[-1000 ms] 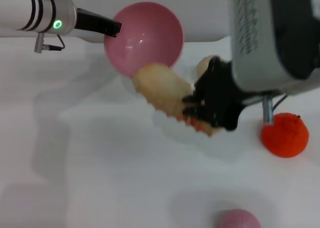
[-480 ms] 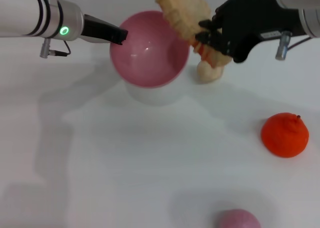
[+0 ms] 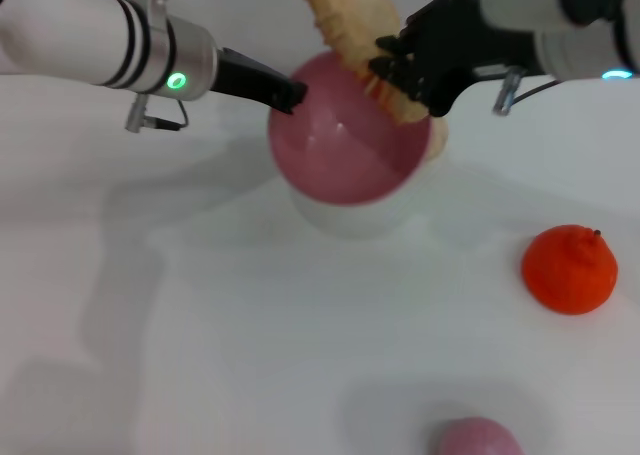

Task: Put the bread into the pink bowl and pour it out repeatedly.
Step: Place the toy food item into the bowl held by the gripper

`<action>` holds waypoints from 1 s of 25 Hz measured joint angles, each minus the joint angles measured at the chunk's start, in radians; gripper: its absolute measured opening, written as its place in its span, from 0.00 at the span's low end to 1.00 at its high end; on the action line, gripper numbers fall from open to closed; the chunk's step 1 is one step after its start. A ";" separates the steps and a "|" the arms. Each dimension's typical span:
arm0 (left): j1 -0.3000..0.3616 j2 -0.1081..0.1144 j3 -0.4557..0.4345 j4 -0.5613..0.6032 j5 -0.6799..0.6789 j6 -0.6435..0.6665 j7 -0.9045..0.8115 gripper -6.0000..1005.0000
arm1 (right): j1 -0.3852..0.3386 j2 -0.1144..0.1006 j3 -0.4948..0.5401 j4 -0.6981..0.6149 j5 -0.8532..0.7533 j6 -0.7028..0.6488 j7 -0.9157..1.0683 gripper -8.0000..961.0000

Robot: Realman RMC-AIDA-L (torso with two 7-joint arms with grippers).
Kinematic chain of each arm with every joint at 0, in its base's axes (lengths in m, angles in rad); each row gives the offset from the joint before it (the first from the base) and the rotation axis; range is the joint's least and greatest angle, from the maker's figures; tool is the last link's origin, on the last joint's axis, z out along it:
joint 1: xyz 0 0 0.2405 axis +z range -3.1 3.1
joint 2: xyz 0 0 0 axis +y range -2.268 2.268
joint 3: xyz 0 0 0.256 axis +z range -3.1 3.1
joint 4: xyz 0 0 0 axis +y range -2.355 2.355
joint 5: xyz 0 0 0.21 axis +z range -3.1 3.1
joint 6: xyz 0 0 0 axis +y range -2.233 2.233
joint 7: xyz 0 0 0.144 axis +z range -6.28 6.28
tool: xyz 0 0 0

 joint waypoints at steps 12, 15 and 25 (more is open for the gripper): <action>-0.004 -0.002 0.056 0.001 -0.044 0.007 0.003 0.05 | 0.002 -0.003 -0.115 0.126 -0.001 0.139 -0.005 0.17; -0.003 -0.001 0.053 0.000 -0.046 0.007 0.005 0.05 | -0.006 -0.003 -0.111 0.134 -0.001 0.150 -0.005 0.20; -0.001 0.002 0.050 0.001 -0.041 0.017 0.006 0.05 | -0.022 -0.003 -0.109 0.126 -0.001 0.161 -0.005 0.36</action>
